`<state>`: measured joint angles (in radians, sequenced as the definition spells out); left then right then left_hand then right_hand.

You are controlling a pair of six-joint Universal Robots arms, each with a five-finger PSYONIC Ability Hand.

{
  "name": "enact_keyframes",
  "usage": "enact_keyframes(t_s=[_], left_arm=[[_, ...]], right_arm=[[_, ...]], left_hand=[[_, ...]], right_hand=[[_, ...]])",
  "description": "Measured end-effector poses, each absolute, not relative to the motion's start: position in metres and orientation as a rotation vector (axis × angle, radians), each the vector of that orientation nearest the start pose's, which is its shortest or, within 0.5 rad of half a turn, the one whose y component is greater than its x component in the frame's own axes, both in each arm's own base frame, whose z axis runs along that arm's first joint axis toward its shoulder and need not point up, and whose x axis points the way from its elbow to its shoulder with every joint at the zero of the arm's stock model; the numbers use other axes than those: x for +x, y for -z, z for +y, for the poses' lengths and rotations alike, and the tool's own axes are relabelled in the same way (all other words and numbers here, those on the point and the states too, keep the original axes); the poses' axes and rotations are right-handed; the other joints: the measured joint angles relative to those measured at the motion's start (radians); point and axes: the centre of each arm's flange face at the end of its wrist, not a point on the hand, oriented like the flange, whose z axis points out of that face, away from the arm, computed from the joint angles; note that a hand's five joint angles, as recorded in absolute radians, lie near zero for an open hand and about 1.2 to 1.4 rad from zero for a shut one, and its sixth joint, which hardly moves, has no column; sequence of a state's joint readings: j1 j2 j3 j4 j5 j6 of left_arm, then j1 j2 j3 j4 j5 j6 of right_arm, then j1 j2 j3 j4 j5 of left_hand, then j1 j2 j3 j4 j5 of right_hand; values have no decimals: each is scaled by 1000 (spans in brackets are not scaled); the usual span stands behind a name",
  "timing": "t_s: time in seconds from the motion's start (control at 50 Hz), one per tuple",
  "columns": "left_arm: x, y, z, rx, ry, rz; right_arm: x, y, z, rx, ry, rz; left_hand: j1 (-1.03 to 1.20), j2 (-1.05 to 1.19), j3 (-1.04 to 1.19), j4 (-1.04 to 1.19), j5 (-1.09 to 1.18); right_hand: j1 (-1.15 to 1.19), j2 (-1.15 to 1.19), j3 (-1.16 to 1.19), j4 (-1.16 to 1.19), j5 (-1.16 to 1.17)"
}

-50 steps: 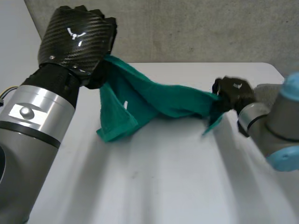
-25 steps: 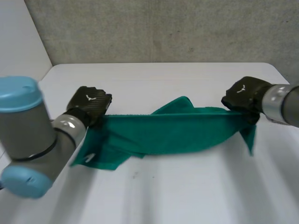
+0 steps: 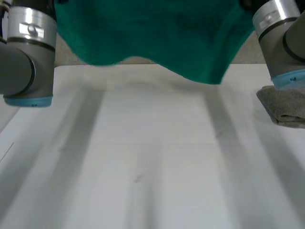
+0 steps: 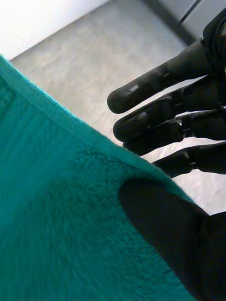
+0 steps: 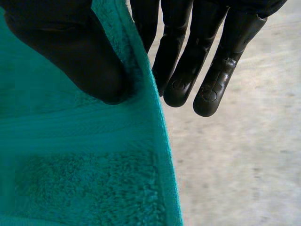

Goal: Fold the laundry.

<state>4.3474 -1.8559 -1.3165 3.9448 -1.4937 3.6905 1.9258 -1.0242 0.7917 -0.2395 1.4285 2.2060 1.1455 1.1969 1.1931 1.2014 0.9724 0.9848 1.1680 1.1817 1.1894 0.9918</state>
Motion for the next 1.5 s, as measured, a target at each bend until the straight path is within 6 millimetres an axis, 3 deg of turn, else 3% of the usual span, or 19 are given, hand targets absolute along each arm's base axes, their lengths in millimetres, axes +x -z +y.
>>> enact_keyframes(t_s=[0.04,0.1,0.12,0.16,0.18,0.22,0.24,0.26,0.3,0.4,0.46,0.56,0.62,0.7,0.82,0.92,1.12,1.5], left_arm=[[-274,-370,-330,641,2735,1065],[-270,-329,-328,731,2625,1276],[-270,-329,-328,731,2625,1276],[-264,-291,-323,797,2510,1455],[-260,-273,-319,823,2450,1537],[-254,-250,-313,855,2365,1644],[-251,-236,-309,873,2315,1703],[-249,-230,-307,881,2293,1729],[-244,-200,-296,926,2181,1855],[-243,-160,-280,1007,2033,2010],[-245,-139,-269,1071,1936,2103],[-245,-141,-262,1099,1888,2155],[-243,-148,-262,1082,1899,2153],[-231,-177,-265,958,1982,2149],[-219,-190,-263,780,2037,2269],[-203,-180,-260,602,1939,2491],[-185,-154,-269,514,1794,2699],[-193,-126,-293,553,1805,2703]], right_arm=[[293,-365,-374,-1350,2949,1435],[292,-331,-368,-1451,2761,1600],[292,-331,-368,-1451,2761,1600],[290,-307,-362,-1510,2637,1694],[287,-286,-354,-1561,2525,1769],[285,-271,-348,-1595,2447,1816],[282,-249,-336,-1640,2335,1877],[281,-243,-333,-1652,2304,1892],[276,-213,-313,-1709,2146,1956],[269,-178,-288,-1758,1953,2016],[265,-158,-271,-1767,1836,2056],[260,-148,-261,-1720,1767,2101],[259,-149,-259,-1691,1763,2112],[255,-157,-255,-1567,1767,2141],[248,-162,-259,-1404,1758,2195],[233,-165,-273,-1223,1749,2271],[227,-166,-281,-1148,1737,2279],[228,-163,-277,-1162,1722,2270]], left_hand=[[0,0,0,0,0],[0,0,0,0,0],[0,0,0,0,0],[0,0,0,0,0],[0,0,0,0,0],[0,0,0,0,0],[0,0,0,0,0],[0,0,0,0,0],[0,0,0,0,0],[-19,-35,-34,-29,-16],[-499,-513,-490,-508,-453],[-719,-767,-760,-781,-729],[-719,-776,-768,-791,-740],[-723,-794,-786,-806,-756],[-740,-808,-803,-818,-770],[-740,-808,-803,-818,-769],[-681,-731,-724,-730,-671],[-681,-729,-724,-730,-668]], right_hand=[[0,0,0,0,0],[0,0,0,0,0],[0,0,0,0,0],[0,0,0,0,0],[0,0,0,0,0],[0,0,0,0,0],[0,0,0,0,0],[0,0,0,0,0],[0,0,0,0,0],[0,0,0,0,0],[0,0,0,0,0],[0,0,0,0,0],[0,0,0,0,0],[0,0,0,0,0],[0,0,0,0,0],[0,0,0,0,0],[0,0,0,0,0],[0,0,0,0,0]])
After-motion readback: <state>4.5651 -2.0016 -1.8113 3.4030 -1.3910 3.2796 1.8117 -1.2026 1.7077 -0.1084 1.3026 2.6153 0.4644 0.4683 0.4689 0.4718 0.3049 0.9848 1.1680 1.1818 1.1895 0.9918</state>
